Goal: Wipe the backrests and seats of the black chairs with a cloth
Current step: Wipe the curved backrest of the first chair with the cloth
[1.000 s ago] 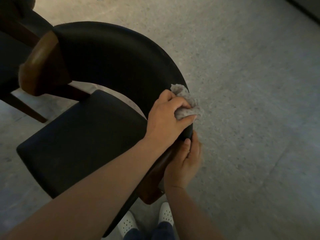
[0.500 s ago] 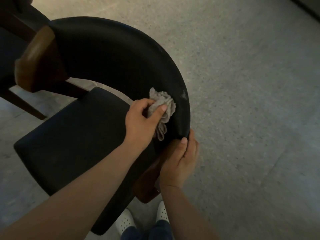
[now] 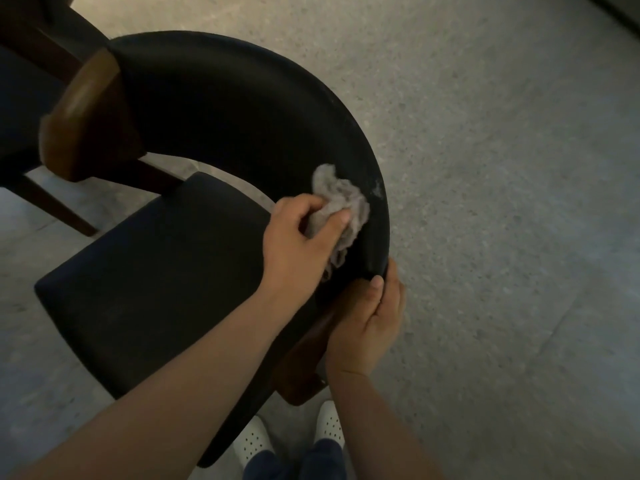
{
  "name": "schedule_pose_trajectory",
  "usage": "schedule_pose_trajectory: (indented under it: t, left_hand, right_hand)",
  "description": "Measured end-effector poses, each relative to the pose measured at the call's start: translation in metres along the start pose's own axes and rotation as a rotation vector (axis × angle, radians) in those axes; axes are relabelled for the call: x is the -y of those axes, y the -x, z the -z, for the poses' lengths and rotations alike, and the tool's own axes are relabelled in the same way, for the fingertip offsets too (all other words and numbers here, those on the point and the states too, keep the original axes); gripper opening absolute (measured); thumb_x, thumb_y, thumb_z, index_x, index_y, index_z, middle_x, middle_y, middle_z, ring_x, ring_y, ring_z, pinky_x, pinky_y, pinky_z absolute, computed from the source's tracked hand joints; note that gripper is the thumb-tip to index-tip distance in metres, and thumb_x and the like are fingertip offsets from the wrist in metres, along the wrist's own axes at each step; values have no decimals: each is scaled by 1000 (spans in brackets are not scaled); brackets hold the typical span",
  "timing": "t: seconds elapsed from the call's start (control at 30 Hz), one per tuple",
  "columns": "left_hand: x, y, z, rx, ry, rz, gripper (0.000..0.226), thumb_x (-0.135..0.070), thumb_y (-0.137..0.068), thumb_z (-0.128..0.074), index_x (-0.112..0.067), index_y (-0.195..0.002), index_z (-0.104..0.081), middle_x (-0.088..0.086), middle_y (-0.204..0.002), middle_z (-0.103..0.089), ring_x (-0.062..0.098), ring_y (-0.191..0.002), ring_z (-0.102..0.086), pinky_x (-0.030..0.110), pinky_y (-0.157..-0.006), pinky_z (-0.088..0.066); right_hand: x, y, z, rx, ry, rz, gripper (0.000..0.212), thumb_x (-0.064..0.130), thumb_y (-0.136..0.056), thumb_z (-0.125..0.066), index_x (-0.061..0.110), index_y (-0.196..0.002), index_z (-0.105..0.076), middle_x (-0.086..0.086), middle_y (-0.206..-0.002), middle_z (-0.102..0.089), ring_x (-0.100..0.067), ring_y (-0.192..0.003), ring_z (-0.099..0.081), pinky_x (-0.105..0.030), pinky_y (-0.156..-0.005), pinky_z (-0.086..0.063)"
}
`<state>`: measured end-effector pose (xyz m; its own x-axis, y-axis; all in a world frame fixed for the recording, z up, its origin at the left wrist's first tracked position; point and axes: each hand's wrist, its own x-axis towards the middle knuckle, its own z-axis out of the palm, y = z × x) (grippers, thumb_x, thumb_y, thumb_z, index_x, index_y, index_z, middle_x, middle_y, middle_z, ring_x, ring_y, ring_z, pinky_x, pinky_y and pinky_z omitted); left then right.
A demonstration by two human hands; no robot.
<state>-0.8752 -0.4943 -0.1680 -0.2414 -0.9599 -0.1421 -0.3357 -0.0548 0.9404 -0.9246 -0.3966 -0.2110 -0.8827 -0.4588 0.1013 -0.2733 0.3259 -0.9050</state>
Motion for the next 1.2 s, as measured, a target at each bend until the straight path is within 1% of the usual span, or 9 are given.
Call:
schedule_pose_trajectory:
  t: [0.07, 0.17, 0.23, 0.3, 0.5, 0.77, 0.97, 1.07, 1.2]
  left_hand:
    - [-17, 1, -9, 30, -77, -85, 28, -48, -80, -71, -31, -97, -59, -10, -110, -50, 1, -97, -54, 11, -81, -47]
    - [-23, -6, -25, -1, -168, -84, 36, -54, -74, -74, -31, -95, -57, -9, -109, -46, 9, -99, -53, 25, -86, -51]
    - [-21, -11, -26, -20, -132, -65, 34, -52, -74, -76, -28, -91, -58, -9, -105, -48, 6, -92, -54, 18, -80, -49]
    - [-16, -12, -22, -26, -66, -17, 27, -45, -76, -76, -28, -88, -59, -9, -100, -54, 1, -87, -55, 10, -73, -46]
    - [21, -1, 6, -80, 81, 266, 15, -27, -87, -69, -24, -100, -62, -7, -97, -65, 4, -89, -63, 21, -77, -54]
    - [20, 5, -12, -2, 62, 39, 26, -30, -88, -69, -23, -112, -64, -5, -110, -63, 4, -101, -60, 28, -90, -53]
    - [36, -2, -13, -57, 91, 132, 13, -23, -90, -67, -22, -102, -68, -8, -97, -67, 4, -96, -63, 34, -88, -55]
    - [49, -4, -9, -50, 47, 221, 7, -22, -91, -65, -22, -99, -66, -8, -91, -65, 0, -87, -63, 29, -83, -57]
    - [54, -6, -7, -118, -18, 169, 3, -27, -91, -65, -28, -94, -65, -8, -94, -64, 3, -91, -62, 25, -81, -52]
  right_hand:
    - [0, 0, 0, 9, -12, -14, 43, 40, -97, -27, 27, -133, -45, 8, -112, -52, 19, -101, -45, 3, -82, -31]
    - [1, 0, 1, 8, -3, -8, 38, 40, -97, -27, 32, -131, -40, 9, -112, -50, 20, -101, -44, 3, -83, -31]
    - [1, 0, 1, 5, 13, 8, 37, 37, -98, -28, 29, -132, -41, 9, -112, -50, 23, -102, -42, 5, -83, -29]
    - [1, 0, 1, 6, 35, 33, 39, 32, -99, -30, 23, -134, -44, 8, -111, -49, 25, -103, -40, 6, -83, -27]
    - [0, 1, 0, -10, 47, 30, 43, 34, -99, -29, 19, -136, -46, 6, -116, -51, 24, -105, -40, 5, -85, -28]
    - [0, -1, -1, -15, 9, 49, 45, 29, -99, -32, 9, -134, -51, 4, -112, -51, 25, -104, -41, 5, -83, -29]
    - [-3, -2, -2, -14, 12, 13, 44, 27, -100, -33, 9, -135, -52, 0, -114, -56, 20, -102, -45, 3, -83, -32]
    - [-3, -1, -1, -16, 16, -1, 46, 31, -100, -32, 10, -136, -51, -1, -114, -56, 19, -101, -45, 2, -83, -32]
    - [-3, 0, -1, -14, 15, -4, 50, 37, -99, -30, 12, -137, -50, 0, -115, -57, 18, -102, -46, 2, -83, -32]
